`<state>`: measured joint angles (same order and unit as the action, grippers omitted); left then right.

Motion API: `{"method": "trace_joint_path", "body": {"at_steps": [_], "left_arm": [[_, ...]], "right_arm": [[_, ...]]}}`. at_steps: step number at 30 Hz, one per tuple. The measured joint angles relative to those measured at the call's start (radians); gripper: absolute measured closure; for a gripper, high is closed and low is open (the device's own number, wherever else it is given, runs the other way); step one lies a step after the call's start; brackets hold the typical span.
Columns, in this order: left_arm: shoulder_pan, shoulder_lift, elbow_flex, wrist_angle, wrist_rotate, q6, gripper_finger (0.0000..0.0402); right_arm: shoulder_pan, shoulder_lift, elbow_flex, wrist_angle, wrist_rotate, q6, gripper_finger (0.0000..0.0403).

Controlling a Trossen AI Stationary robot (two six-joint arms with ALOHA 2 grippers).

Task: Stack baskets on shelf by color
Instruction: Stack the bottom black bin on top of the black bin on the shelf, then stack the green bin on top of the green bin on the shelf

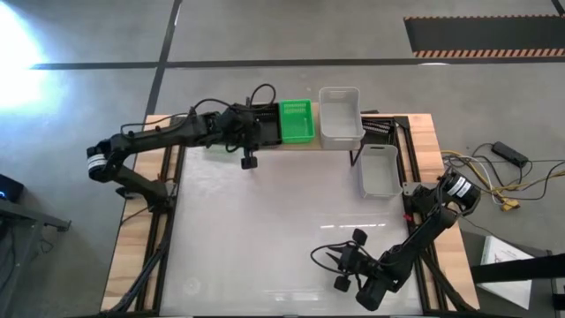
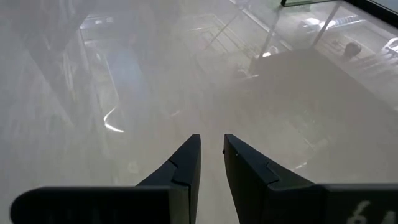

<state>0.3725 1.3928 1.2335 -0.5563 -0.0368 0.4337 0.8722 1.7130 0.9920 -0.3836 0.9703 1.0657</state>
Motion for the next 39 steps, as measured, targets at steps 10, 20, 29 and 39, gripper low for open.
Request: {"method": "trace_joint_path", "body": {"at_steps": [10,20,29,39], "left_arm": [[-0.012,-0.064,0.000,-0.021,-0.137,-0.010,0.0294],[-0.047,-0.226,0.002,-0.270,-0.232,-0.298,0.0290],[-0.014,-0.284,-0.089,-0.440,-0.391,-0.528,0.0290],[0.302,-0.191,-0.340,-0.251,-0.266,-0.459,0.0287]], "right_arm": [[0.000,0.000,0.000,0.000,0.000,0.000,0.0339],[0.000,0.000,0.000,0.000,0.000,0.000,0.0339],[0.000,0.000,0.000,0.000,0.000,0.000,0.0339],[0.000,0.000,0.000,0.000,0.001,-0.007,0.0339]]}}
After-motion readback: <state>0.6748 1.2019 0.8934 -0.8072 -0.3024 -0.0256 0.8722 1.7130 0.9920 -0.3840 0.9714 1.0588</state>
